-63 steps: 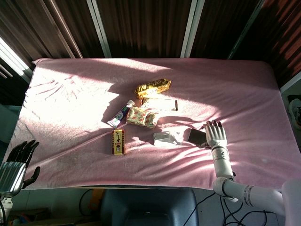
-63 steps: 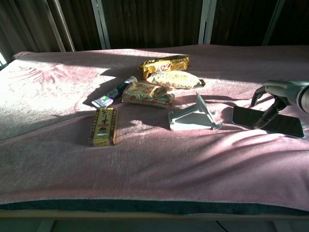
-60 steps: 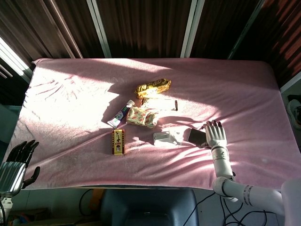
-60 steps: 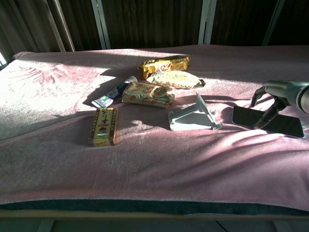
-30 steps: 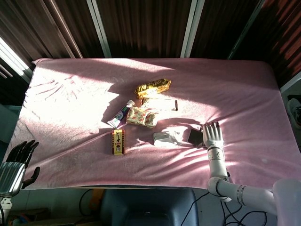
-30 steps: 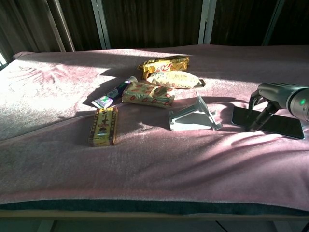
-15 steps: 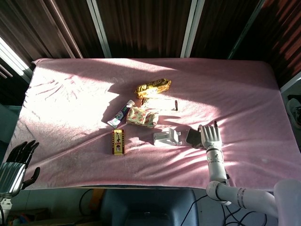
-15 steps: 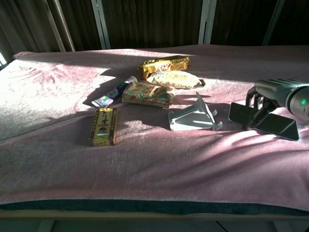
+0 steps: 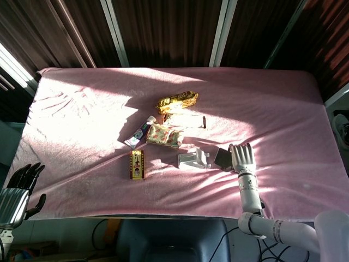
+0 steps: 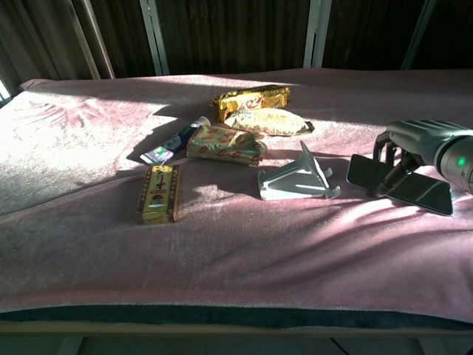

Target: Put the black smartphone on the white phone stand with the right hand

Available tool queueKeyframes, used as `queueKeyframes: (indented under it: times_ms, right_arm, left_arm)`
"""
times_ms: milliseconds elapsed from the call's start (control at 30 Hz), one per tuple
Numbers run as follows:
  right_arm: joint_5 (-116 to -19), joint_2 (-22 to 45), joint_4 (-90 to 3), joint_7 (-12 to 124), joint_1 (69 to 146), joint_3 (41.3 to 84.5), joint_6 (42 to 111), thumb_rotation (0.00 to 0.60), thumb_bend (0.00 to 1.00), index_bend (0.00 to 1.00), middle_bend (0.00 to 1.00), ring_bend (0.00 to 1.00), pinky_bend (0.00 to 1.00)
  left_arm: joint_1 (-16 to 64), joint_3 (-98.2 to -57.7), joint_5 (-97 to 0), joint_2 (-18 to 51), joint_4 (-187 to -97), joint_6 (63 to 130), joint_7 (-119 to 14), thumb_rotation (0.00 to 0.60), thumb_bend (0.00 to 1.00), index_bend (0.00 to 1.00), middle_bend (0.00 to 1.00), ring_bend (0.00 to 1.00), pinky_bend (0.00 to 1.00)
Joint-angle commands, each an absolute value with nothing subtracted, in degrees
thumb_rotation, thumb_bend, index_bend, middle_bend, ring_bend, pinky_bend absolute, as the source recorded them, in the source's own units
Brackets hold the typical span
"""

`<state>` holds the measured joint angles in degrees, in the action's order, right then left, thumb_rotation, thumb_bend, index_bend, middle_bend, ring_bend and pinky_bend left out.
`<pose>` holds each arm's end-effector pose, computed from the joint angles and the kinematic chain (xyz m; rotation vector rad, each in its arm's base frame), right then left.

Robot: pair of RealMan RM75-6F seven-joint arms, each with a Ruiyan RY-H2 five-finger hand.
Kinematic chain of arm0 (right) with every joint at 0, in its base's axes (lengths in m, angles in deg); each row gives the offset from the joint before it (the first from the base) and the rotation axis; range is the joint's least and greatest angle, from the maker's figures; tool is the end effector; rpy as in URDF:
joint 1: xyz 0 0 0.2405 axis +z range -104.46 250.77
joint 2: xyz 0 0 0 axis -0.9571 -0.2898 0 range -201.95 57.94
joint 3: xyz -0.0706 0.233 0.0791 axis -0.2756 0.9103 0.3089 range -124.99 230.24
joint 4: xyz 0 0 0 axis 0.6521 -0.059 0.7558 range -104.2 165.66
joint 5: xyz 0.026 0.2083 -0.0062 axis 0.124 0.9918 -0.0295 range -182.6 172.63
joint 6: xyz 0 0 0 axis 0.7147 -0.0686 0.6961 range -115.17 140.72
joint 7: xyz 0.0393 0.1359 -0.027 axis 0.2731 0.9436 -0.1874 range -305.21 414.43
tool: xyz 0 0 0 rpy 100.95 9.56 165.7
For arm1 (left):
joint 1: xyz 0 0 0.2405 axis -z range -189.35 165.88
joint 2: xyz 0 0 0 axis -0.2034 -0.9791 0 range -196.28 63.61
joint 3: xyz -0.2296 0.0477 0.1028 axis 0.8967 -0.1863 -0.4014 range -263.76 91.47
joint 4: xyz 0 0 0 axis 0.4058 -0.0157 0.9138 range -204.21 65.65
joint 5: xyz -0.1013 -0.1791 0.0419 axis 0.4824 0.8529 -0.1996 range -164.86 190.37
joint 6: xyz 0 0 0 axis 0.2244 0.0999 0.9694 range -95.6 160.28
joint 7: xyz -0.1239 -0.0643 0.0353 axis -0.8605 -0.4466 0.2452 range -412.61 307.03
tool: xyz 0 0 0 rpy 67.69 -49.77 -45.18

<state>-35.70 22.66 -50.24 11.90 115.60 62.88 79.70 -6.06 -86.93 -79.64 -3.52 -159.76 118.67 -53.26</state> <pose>-0.2135 -0.3448 -0.0214 1.5087 -1.0563 0.4703 -0.3063 0.1717 0.1573 -1.5246 -0.8432 -0.9094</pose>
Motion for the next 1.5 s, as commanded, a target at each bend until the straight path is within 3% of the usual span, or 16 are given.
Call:
queueKeyframes:
  times_ms: [33,700,933,1167,1333,1500]
  right_arm:
    - [-36.59,23.06,-49.75,12.41,115.25,62.97,79.52,0.6,0.23,0.96,0.71,0.57,0.37]
    - [-55.16,14.96,-63.98,27.95,110.61,67.74,85.36,0.6,0.26,1.0,0.75,0.61,0.38]
    - [-65.18,20.16,-56.15,38.17,111.65,66.58,82.44,0.6,0.26,1.0,0.75,0.61,0.38]
    - [-77.08,27.05,-40.98,53.78,113.12,64.79,81.34,0.6,0.26,1.0,0.75,0.62,0.41]
    - [-78.99,28.04,-38.56,57.68,113.42,64.66,81.3,0.6,0.26,1.0,0.75,0.62,0.43]
    - [-82.29,30.14,-33.67,73.77,113.74,64.39,79.15,0.6,0.26,1.0,0.75,0.62,0.43]
  left_arm:
    - [-6.02,-86.94,-79.61,-3.48,-159.76,118.57,-53.17,0.6,0.42,0.0,0.05,0.03,0.12]
    - [-6.13,-86.86,-79.36,-3.37,-159.84,118.61,-52.9,0.6,0.42,0.0,0.05,0.04,0.12]
    - [-5.84,-86.66,-79.24,-3.33,-159.98,118.29,-52.73,0.6,0.42,0.0,0.05,0.04,0.12]
    - [-5.66,-86.5,-78.8,-3.2,-159.99,117.87,-52.57,0.6,0.42,0.0,0.05,0.04,0.12]
    - [-5.56,-86.4,-78.71,-3.1,-160.01,117.77,-52.31,0.6,0.42,0.0,0.05,0.04,0.12]
    - [-5.3,-86.44,-78.45,-2.82,-160.13,117.06,-51.54,0.6,0.42,0.0,0.05,0.04,0.12]
